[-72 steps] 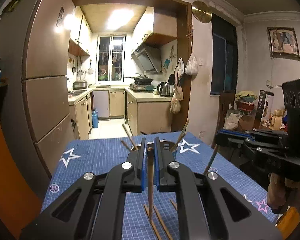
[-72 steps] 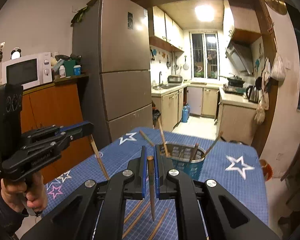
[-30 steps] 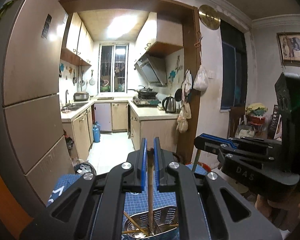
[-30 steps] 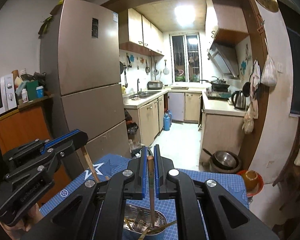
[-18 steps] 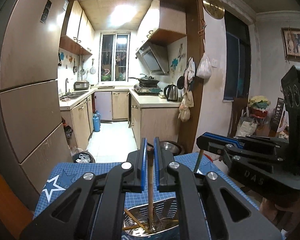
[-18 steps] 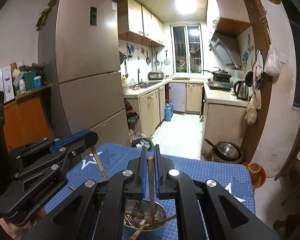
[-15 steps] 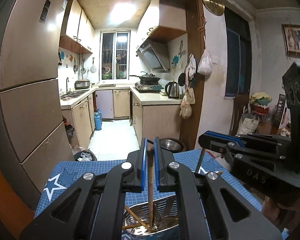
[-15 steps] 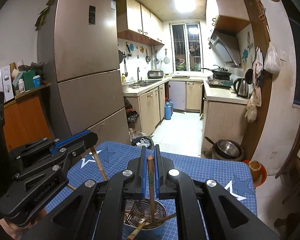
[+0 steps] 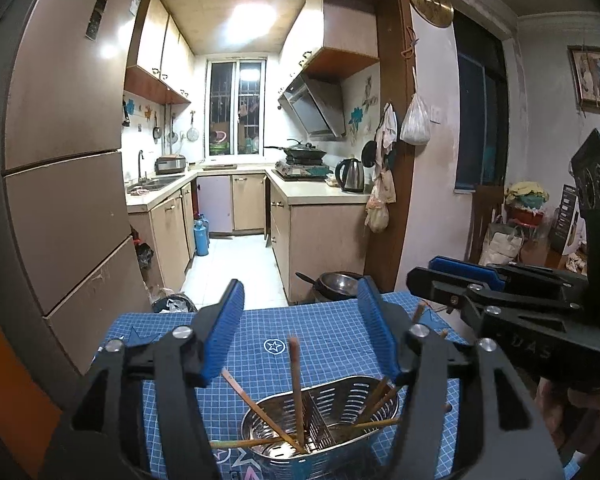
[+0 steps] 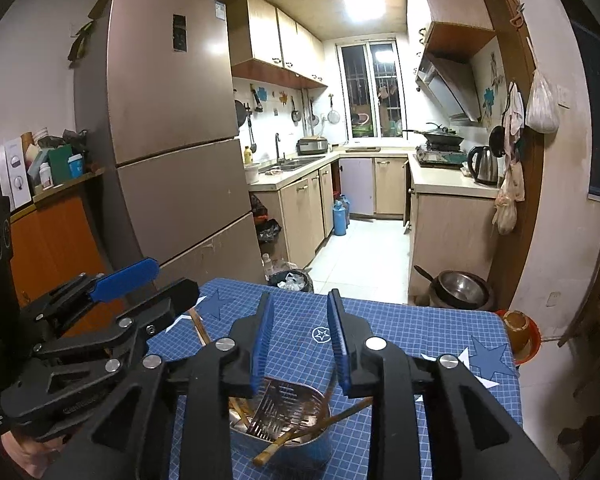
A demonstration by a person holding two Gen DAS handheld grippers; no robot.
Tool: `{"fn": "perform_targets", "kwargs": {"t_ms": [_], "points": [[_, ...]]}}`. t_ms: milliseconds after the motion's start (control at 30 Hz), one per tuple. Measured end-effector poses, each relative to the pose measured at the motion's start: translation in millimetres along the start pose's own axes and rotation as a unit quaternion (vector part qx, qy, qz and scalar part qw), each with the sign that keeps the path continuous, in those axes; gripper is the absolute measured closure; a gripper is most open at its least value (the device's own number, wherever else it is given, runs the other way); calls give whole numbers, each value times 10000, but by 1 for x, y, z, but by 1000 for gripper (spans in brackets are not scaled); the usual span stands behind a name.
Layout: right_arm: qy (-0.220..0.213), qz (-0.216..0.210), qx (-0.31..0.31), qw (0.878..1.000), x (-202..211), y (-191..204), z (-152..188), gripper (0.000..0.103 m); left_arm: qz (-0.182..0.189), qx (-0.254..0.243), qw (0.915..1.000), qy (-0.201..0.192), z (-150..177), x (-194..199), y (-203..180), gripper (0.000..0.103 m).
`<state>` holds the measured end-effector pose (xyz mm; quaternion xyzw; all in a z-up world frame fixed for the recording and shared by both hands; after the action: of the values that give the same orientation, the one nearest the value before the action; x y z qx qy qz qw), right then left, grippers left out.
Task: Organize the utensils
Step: 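Open the right tool to release the chopstick into the holder, then move the open right tool back over the remaining chopsticks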
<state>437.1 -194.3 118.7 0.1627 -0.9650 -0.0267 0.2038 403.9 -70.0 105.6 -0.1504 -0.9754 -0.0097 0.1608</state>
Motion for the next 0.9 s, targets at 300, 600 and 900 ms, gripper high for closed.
{"fn": "perform_targets", "kwargs": {"t_ms": [300,600,900], "points": [[-457,-50,177,9988,86,23,31,70,112,-130,9997,-149,18,64,-5,40],[-233,-155,274,9992,196,75,194,70,305,-547,9967,525,147,163,1,40],[905,-120,-21,9958,197,126,349,73,412,-203,9838,1736,288,186,16,50]]}}
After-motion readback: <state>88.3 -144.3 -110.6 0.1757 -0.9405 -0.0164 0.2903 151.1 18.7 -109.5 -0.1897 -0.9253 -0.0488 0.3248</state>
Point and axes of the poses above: each gripper's, at about its wrist camera, not at the fingertips, and x roughly against the way its jaws point, y to its left, z to its underside, the point moved 6 cm from there along -x, roughly the way its jaws point, and after that the axes turned 1 degree about z, right-handed, at the moved point
